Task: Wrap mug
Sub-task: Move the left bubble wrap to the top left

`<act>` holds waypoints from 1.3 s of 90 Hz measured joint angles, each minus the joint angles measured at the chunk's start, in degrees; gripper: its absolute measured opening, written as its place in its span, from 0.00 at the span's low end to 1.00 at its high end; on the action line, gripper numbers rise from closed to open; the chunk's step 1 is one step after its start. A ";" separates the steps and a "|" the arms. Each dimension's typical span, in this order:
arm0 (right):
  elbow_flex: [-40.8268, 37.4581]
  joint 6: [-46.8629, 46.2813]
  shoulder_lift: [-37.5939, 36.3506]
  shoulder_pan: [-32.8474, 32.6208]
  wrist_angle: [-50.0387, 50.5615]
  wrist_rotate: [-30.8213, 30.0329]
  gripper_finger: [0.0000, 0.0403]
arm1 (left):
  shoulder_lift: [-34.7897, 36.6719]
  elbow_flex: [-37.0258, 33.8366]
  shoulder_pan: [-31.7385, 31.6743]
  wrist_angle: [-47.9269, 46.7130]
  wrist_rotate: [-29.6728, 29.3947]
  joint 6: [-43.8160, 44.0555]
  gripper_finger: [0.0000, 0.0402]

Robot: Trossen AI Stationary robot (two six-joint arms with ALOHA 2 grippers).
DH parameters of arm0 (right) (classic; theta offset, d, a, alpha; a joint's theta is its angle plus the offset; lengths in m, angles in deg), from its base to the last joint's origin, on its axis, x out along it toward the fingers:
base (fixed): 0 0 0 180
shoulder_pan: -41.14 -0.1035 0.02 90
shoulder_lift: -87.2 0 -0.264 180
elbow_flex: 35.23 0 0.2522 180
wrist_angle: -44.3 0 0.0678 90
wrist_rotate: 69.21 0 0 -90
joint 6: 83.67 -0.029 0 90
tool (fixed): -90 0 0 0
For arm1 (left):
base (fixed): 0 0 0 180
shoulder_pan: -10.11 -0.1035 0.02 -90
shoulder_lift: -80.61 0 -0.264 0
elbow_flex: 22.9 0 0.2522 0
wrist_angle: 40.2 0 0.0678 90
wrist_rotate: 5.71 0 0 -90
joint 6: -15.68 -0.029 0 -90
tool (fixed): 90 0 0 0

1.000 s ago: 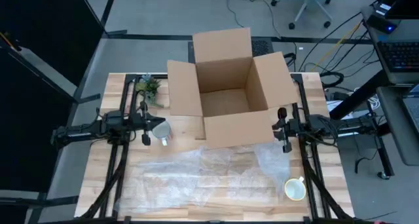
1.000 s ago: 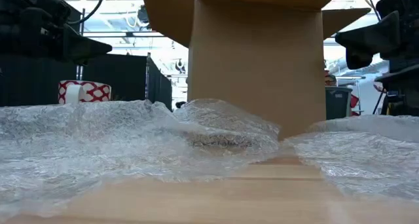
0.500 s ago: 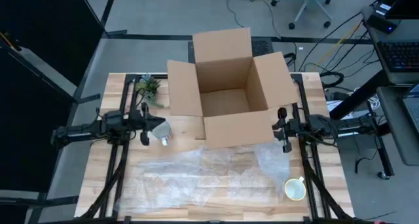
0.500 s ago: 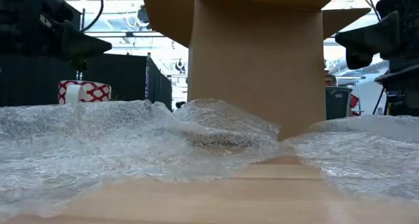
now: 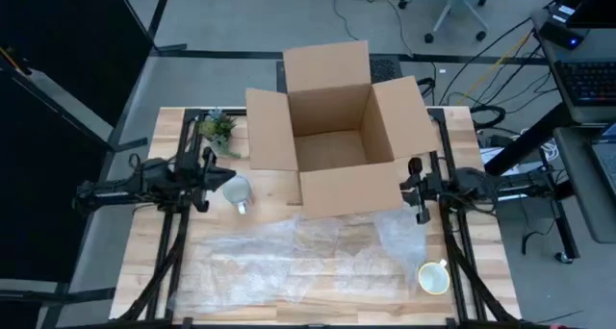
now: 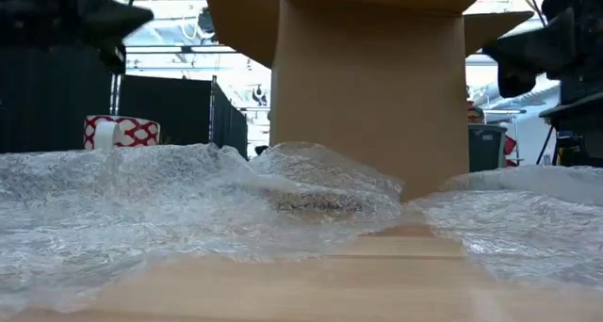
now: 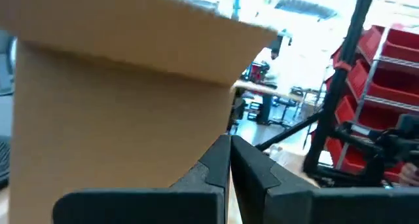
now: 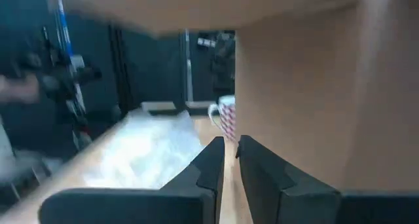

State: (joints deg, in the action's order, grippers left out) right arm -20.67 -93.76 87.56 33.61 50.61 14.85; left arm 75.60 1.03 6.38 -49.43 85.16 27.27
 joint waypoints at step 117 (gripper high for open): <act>61.81 -19.60 57.44 -25.50 36.14 11.01 0.08 | -57.21 55.21 39.75 -54.59 -14.52 24.84 0.00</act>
State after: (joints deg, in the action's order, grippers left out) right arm 41.13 -113.36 145.00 8.12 86.75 25.86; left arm 18.40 56.24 46.13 -104.02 70.64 52.10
